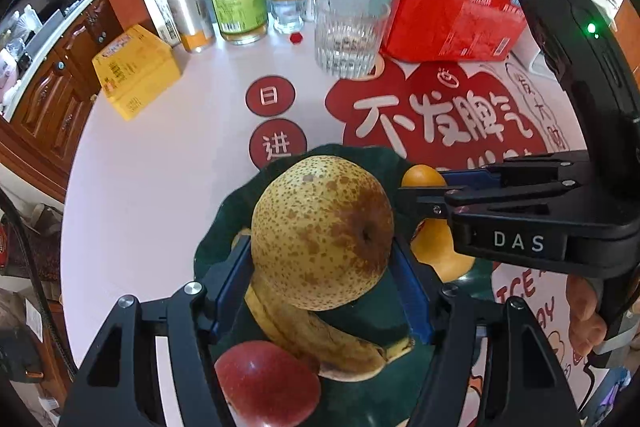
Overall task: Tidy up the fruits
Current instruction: 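Carry the pear over the green plate with the left tool while the right tool carries the orange, then open both tools to drop the pear and orange onto the plate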
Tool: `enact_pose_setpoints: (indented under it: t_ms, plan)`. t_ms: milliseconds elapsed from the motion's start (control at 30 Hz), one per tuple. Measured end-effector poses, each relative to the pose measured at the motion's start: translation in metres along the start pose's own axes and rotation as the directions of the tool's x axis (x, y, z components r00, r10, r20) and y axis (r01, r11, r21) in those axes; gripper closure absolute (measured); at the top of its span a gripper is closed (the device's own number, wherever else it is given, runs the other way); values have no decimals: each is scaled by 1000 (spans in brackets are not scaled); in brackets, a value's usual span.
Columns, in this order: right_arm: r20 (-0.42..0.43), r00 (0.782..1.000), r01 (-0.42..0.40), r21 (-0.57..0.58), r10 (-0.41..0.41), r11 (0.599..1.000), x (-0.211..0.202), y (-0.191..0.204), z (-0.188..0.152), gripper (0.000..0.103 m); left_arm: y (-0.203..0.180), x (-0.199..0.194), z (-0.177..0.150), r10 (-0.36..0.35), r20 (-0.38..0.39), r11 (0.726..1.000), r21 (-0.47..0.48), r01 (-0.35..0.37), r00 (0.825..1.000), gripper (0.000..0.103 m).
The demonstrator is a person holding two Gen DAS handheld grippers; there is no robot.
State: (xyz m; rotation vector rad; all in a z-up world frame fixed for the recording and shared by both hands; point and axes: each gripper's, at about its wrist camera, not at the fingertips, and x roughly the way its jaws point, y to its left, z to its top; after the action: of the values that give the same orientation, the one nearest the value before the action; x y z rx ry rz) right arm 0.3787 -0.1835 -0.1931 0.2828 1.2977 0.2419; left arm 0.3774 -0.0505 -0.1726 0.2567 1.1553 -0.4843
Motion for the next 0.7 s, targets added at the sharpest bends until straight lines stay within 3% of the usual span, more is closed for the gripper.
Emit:
enact_pose_setpoints:
  t_ms: [300, 433, 533, 700]
  plan:
    - [-34, 999, 1, -13, -1, 1000, 18, -2, 0, 66, 5, 25, -8, 6, -64, 1000, -5, -6, 998, 36]
    - [-24, 1000, -15, -15, 14, 1000, 13, -1, -2, 61, 8, 13, -7, -8, -13, 1000, -18, 8, 1000, 35]
    - [-12, 1000, -5, -38, 5, 999, 8, 4, -4, 60, 9, 2, -3, -12, 16, 999, -38, 13, 1000, 24]
    - [13, 1000, -22, -31, 22, 999, -3, 5, -6, 60, 6, -10, -4, 2, 24, 999, -33, -1, 1000, 23]
